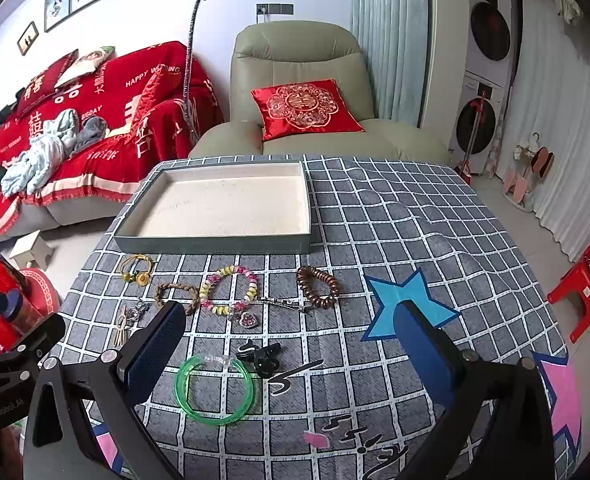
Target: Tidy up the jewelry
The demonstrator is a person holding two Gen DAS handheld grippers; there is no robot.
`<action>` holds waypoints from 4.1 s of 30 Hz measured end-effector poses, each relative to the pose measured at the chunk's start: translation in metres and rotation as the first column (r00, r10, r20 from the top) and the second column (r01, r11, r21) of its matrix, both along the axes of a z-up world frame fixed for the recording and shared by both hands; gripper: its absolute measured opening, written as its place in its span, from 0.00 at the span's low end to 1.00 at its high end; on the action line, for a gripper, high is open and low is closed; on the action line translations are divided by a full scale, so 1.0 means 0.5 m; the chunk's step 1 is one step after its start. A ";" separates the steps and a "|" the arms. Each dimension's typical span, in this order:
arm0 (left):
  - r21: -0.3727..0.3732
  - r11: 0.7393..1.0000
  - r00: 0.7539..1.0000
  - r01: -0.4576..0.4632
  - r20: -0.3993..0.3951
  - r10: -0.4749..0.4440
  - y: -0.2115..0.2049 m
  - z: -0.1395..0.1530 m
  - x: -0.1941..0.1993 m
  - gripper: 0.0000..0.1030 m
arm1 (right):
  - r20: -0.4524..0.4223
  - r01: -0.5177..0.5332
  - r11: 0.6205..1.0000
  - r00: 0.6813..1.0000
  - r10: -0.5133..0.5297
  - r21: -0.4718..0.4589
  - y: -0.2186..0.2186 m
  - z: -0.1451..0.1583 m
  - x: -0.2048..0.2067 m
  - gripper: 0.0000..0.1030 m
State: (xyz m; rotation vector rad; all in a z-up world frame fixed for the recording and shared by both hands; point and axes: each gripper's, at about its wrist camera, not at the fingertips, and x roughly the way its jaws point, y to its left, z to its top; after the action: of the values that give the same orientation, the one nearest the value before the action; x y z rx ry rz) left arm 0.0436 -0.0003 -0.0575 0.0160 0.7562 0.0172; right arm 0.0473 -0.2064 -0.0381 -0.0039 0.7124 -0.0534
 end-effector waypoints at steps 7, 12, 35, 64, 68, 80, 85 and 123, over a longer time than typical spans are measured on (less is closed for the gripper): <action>-0.003 1.000 1.000 0.000 -0.001 0.000 -0.001 -0.001 -0.001 1.00 | 0.000 0.004 1.000 1.000 -0.004 0.000 -0.002 -0.001 0.001 1.00; -0.005 1.000 1.000 0.000 -0.002 0.000 -0.001 -0.001 -0.003 1.00 | 0.001 0.005 1.000 1.000 -0.005 0.000 -0.001 -0.001 0.001 1.00; -0.010 1.000 1.000 0.000 -0.008 0.000 -0.005 -0.002 -0.008 1.00 | -0.001 0.008 1.000 1.000 -0.008 0.003 -0.006 -0.001 0.000 1.00; 0.022 1.000 0.990 0.008 -0.137 -0.005 0.033 -0.097 0.043 1.00 | -0.142 0.012 1.000 0.990 -0.011 0.008 -0.010 -0.081 0.011 1.00; 0.002 1.000 0.982 0.018 -0.188 -0.017 0.044 -0.139 0.070 1.00 | -0.234 0.011 1.000 0.972 -0.007 0.015 -0.011 -0.136 0.019 1.00; -0.015 0.996 0.968 0.091 -0.232 -0.092 0.005 -0.198 0.126 1.00 | -0.347 -0.013 0.998 0.937 0.031 0.055 0.015 -0.207 0.036 0.95; -0.075 0.992 0.965 0.101 -0.237 -0.116 0.001 -0.203 0.140 0.94 | -0.374 -0.030 0.999 0.927 0.042 0.039 0.044 -0.227 0.036 0.81; -0.146 0.959 0.969 0.245 -0.008 -0.248 -0.006 0.107 0.137 0.34 | -0.182 -0.131 0.951 0.965 0.187 0.281 -0.046 -0.012 0.127 0.08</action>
State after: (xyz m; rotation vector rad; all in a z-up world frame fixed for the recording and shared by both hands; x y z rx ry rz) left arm 0.1120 -0.0033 -0.0041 -0.0268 0.7763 -0.2759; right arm 0.1108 -0.2294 -0.0443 0.1942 0.9209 0.2020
